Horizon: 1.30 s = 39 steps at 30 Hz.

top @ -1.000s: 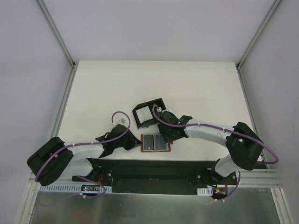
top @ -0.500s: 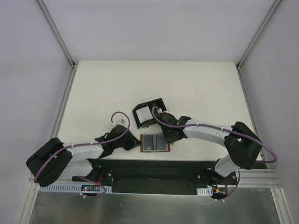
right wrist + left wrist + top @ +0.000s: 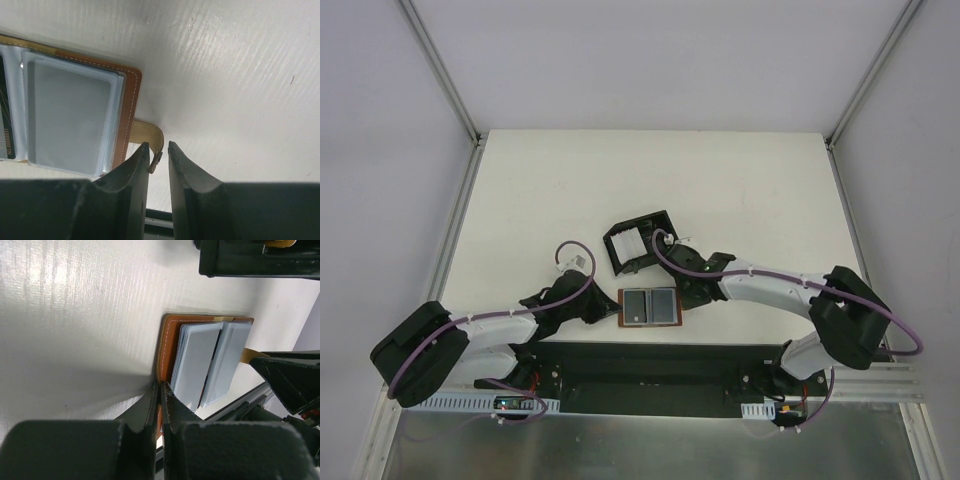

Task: Put the credit cards into the card holder
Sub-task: Close the card holder at the center of the board.

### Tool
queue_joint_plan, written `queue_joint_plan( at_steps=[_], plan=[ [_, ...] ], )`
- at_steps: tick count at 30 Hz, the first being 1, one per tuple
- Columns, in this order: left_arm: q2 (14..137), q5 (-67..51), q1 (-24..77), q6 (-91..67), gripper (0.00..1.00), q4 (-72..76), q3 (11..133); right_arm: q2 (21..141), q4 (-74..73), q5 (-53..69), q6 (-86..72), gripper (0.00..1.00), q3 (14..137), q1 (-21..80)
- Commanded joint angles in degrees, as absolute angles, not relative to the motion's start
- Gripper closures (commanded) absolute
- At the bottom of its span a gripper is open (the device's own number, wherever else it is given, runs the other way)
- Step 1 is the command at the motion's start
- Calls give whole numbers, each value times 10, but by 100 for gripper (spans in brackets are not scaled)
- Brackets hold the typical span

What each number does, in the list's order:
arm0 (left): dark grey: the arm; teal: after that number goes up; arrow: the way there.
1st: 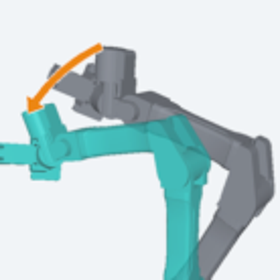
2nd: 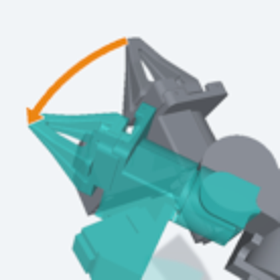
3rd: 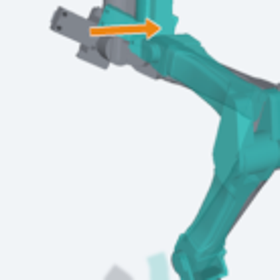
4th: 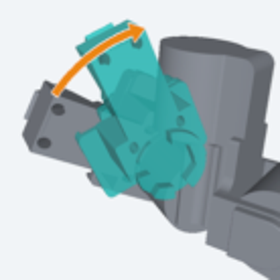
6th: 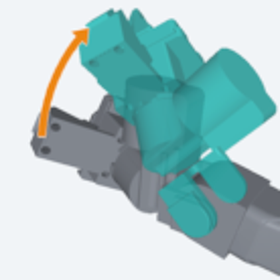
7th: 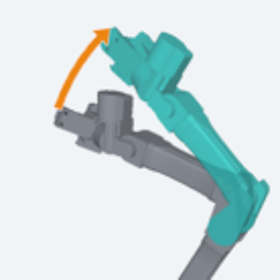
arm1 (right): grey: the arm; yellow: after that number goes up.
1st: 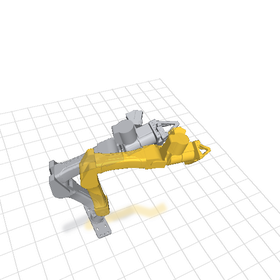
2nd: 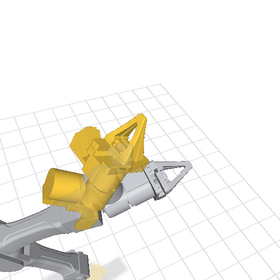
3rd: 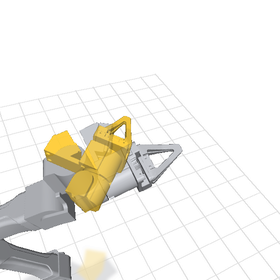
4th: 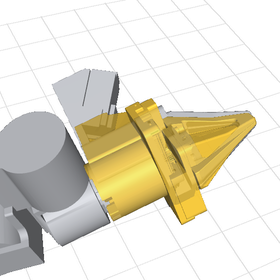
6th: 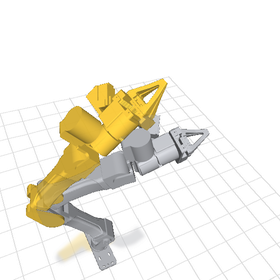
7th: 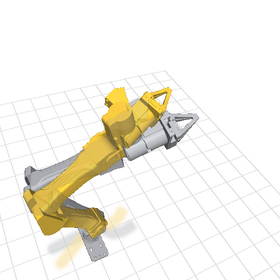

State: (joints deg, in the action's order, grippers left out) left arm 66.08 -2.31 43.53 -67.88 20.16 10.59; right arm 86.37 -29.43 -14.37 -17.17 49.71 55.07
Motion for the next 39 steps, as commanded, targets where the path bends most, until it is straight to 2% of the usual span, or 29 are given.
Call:
queue_joint_plan(
  at_steps=[1,4,11,17,25,39],
  plan=[
    [669,9,437,-649,100,112,83,828,-301,-155,-184,78,485,555],
    [665,10,437,-648,100,112,83,824,-292,-146,-185,82,478,555],
    [645,6,438,-639,100,102,82,821,-256,-127,-188,99,461,554],
    [589,-28,438,-589,100,70,110,803,-170,-91,-203,100,426,554],
    [533,-54,438,-524,100,-67,206,771,-48,-48,-233,100,384,554],
    [613,-105,452,-471,100,-120,331,737,69,-18,-267,100,327,555]
  ],
)
